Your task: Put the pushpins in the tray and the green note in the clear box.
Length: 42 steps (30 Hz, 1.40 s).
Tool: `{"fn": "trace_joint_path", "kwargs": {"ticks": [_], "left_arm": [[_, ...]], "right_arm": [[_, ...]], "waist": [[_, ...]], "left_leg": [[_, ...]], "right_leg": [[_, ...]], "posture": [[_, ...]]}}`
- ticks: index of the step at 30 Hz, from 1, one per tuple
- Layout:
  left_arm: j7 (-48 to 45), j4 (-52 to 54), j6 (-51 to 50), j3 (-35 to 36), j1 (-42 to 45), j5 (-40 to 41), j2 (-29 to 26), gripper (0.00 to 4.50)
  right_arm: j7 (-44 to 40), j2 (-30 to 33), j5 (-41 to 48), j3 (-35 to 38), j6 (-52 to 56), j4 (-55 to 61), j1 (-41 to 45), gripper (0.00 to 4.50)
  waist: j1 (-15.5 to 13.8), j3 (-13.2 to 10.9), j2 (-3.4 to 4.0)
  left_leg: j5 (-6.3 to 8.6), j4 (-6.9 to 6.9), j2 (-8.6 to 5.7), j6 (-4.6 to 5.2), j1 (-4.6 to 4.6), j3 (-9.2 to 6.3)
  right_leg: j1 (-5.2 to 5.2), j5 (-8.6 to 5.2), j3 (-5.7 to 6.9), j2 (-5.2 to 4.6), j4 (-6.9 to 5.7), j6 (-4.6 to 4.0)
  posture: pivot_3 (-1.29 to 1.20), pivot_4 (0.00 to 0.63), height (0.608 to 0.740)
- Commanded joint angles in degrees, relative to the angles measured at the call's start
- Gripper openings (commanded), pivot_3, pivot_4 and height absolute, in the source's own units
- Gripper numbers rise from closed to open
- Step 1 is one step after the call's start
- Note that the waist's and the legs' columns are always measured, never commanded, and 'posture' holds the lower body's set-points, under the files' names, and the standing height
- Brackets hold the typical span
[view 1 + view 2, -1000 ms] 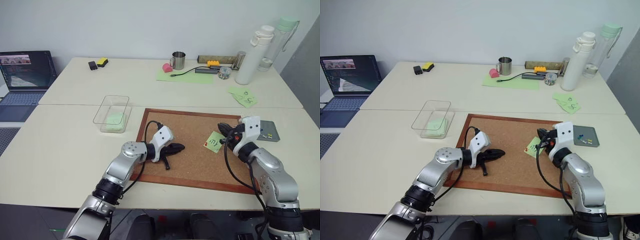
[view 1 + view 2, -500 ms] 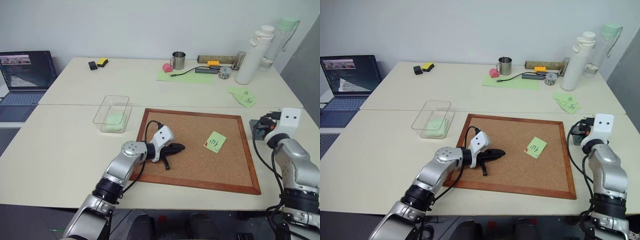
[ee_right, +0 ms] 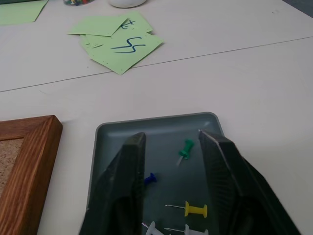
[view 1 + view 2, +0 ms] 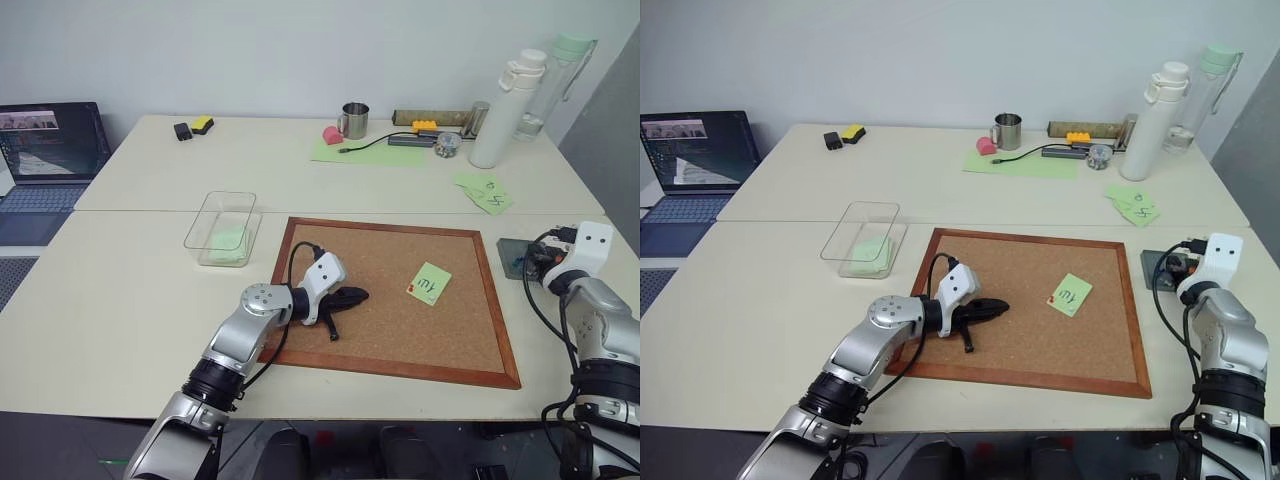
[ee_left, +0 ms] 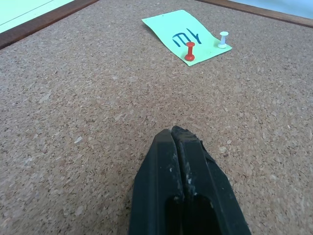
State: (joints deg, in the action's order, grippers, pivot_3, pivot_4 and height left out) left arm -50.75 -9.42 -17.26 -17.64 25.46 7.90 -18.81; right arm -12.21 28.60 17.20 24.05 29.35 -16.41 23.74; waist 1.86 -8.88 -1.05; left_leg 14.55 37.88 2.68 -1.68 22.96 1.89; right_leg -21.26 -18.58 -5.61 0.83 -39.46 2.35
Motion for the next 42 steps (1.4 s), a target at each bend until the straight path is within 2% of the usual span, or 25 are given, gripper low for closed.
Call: {"fn": "trace_joint_path", "kwargs": {"ticks": [1, 3, 6, 9, 14, 18, 27, 38, 40, 42], "left_arm": [[0.5, -2.61, -2.24, -1.15, -1.31, -2.01, -0.79, 0.0], [0.52, -2.77, -2.18, -1.15, -1.1, -1.99, -0.65, 0.0], [0.47, -2.81, -2.13, -1.13, -1.07, -1.92, -0.6, 0.0], [0.29, -2.76, -2.26, -1.09, -1.01, -1.84, -0.74, 0.0], [-0.04, -2.76, -2.55, -1.21, -0.72, -1.82, -0.92, 0.0], [-0.18, -2.62, -2.9, -1.33, -0.36, -1.72, -0.9, 0.0], [-0.44, -3.33, -3.0, -1.7, 0.91, -1.91, -0.21, 0.0], [-0.35, -2.66, -3.3, -1.43, 0.35, -1.82, -0.65, 0.0], [-0.33, -2.65, -3.33, -1.42, 0.32, -1.82, -0.65, 0.0], [-0.35, -2.65, -3.34, -1.42, 0.31, -1.81, -0.64, 0.0]], "right_arm": [[-0.56, 1.51, 1.77, 2.3, -0.8, 2.42, 0.96, 2.73], [-1.23, 1.7, 2.4, 2.48, -0.54, 3.97, 0.43, 3.15], [-4.64, 1.94, 4.15, 1.18, -0.05, 10.43, -2.3, 3.15], [-9.6, 1.53, 7.86, -1.54, 2.81, 21.68, -7.37, 3.15], [-17.67, 2.98, 14.29, -7.97, 7.86, 40.03, -18.77, 3.15], [-18.99, 3.63, 13.69, -13.07, 8.39, 47.01, -25.06, 3.15], [-14.34, -1.77, 6.76, -21.73, 4.99, 44.52, -24.98, 3.15], [-12.88, -3.4, 3.2, -21.89, 2.18, 39.73, -24.87, 3.15], [-12.97, -3.57, 3.23, -21.86, 1.95, 39.58, -25.3, 2.98], [-13.13, -3.67, 3.03, -21.9, 1.61, 39.16, -25.74, 2.62]], "waist": [[0.0, 0.0, 0.0], [0.0, 0.0, 0.0], [-0.01, 0.0, 0.0], [-0.02, 0.0, 0.0], [-0.02, -0.01, -0.01], [-0.02, -0.02, -0.03], [-0.04, -0.02, -0.05], [-0.15, -0.03, -0.08], [-0.14, -0.03, -0.08], [-0.12, -0.03, -0.08]], "left_leg": [[0.0, 0.0, 0.0, 0.0, 0.0, 0.0], [0.0, 0.0, 0.0, 0.0, 0.0, 0.0], [0.0, 0.0, 0.0, 0.0, 0.0, 0.0], [0.0, -0.02, 0.01, 0.0, 0.02, -0.02], [0.01, -0.03, 0.03, 0.0, 0.02, -0.06], [0.01, -0.04, 0.04, 0.0, 0.03, -0.09], [0.01, -0.03, 0.01, 0.01, 0.04, -0.1], [0.01, -0.03, 0.0, 0.01, 0.06, -0.09], [0.01, -0.03, 0.01, 0.01, 0.06, -0.09], [0.01, -0.03, 0.01, 0.01, 0.06, -0.09]], "right_leg": [[0.0, 0.0, -0.01, 0.0, 0.0, 0.0], [0.0, 0.0, 0.0, 0.0, 0.01, 0.0], [0.0, 0.0, 0.0, 0.0, 0.01, 0.0], [0.01, 0.0, 0.02, 0.01, 0.04, 0.0], [0.05, -0.01, 0.06, 0.0, 0.07, 0.01], [0.1, -0.01, 0.09, 0.0, 0.16, 0.03], [0.13, 0.01, 0.1, 0.01, 0.36, 0.07], [0.12, 0.03, 0.1, -0.01, 0.39, 0.08], [0.12, 0.03, 0.09, -0.01, 0.39, 0.08], [0.12, 0.03, 0.09, 0.0, 0.39, 0.08]], "posture": [[0.0, 0.15, 0.74], [0.0, 0.15, 0.74], [0.0, 0.15, 0.74], [0.0, 0.15, 0.74], [0.0, 0.15, 0.74], [0.0, 0.15, 0.74], [0.0, 0.15, 0.74], [0.0, 0.15, 0.74], [0.0, 0.15, 0.74], [0.0, 0.15, 0.74]]}}
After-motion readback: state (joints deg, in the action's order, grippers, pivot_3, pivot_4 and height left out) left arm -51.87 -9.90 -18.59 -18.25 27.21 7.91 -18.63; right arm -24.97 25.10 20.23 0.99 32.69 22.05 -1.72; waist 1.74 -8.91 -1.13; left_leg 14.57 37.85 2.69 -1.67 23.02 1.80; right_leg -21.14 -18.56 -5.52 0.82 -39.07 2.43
